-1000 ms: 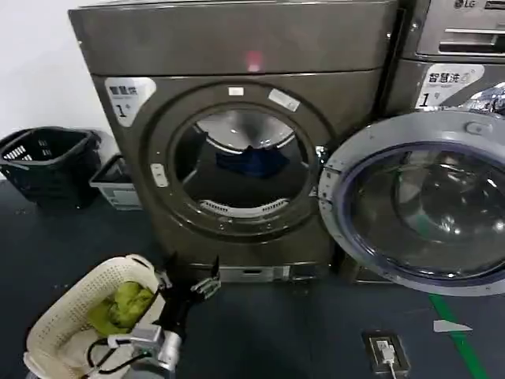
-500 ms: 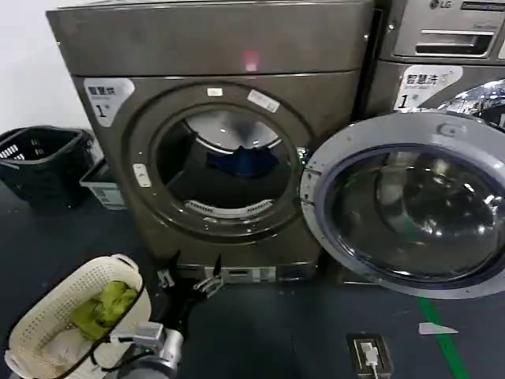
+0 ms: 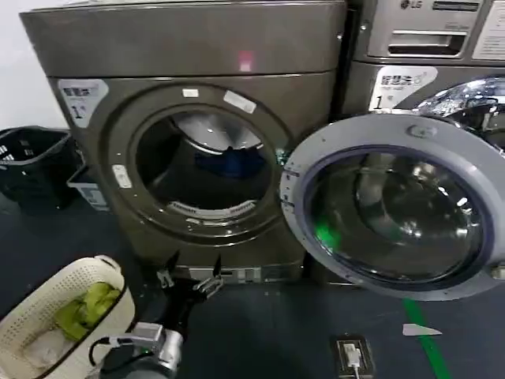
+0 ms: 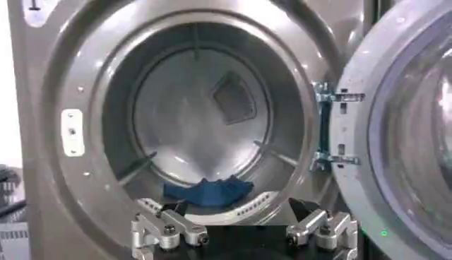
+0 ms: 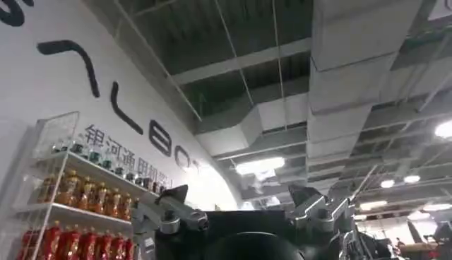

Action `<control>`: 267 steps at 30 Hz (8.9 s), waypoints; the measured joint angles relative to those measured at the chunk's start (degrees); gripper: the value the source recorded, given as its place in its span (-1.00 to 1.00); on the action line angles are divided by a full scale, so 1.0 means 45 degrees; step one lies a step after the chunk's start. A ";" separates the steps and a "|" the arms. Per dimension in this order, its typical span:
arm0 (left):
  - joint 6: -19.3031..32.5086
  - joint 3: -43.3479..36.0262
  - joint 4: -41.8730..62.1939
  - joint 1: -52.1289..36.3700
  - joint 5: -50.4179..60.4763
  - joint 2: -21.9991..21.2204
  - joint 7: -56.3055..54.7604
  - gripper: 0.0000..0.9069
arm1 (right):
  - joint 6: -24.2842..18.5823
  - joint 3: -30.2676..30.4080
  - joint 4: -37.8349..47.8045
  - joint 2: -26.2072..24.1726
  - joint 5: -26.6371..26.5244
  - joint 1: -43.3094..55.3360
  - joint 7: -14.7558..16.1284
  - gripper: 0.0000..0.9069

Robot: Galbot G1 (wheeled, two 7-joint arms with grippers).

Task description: Grasp the clothes from the dryer.

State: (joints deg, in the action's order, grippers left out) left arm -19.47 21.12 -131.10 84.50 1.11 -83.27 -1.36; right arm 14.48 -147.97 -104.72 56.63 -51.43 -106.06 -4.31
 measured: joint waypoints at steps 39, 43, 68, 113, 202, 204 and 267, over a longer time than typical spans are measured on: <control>0.0035 0.0248 0.0178 -0.0223 0.0118 -0.0103 -0.0053 1.00 | -0.0856 -0.0099 0.0348 -0.0133 0.0160 -0.0028 0.0599 1.00; 0.0021 0.0223 0.0145 -0.0182 0.0114 -0.0068 -0.0052 1.00 | -0.0887 -0.0078 0.0334 -0.0133 0.0136 -0.0035 0.0587 1.00; 0.0043 0.0198 0.0357 -0.0359 0.0104 -0.0156 -0.0030 1.00 | -0.0893 -0.0147 0.0479 -0.0083 0.0136 0.0065 0.0561 1.00; 0.0150 0.0305 0.0433 -0.0415 0.0092 -0.0137 -0.0013 1.00 | -0.0941 -0.0317 0.0556 -0.0035 0.0320 -0.0049 0.0598 1.00; 0.5018 -0.7271 2.6657 -2.0418 0.7291 0.0273 1.3413 -0.82 | -0.0081 -0.1053 0.0543 0.0328 0.1692 -0.0638 0.0959 1.00; 0.5038 -0.7360 2.6799 -2.0470 0.7372 0.0263 1.3451 -0.97 | -0.0083 -0.1033 0.0535 0.0334 0.1693 -0.0623 0.0960 1.00; 0.3830 0.0980 0.9113 -0.7951 0.0420 -0.0776 -0.1008 -1.00 | -0.1548 -0.0282 0.0238 0.0254 0.2073 -0.0097 0.1347 1.00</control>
State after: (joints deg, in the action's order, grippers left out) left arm -2.23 25.53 -90.09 48.72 3.00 -86.77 -5.90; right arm 7.52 -149.24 -103.65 57.77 -42.10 -106.50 1.75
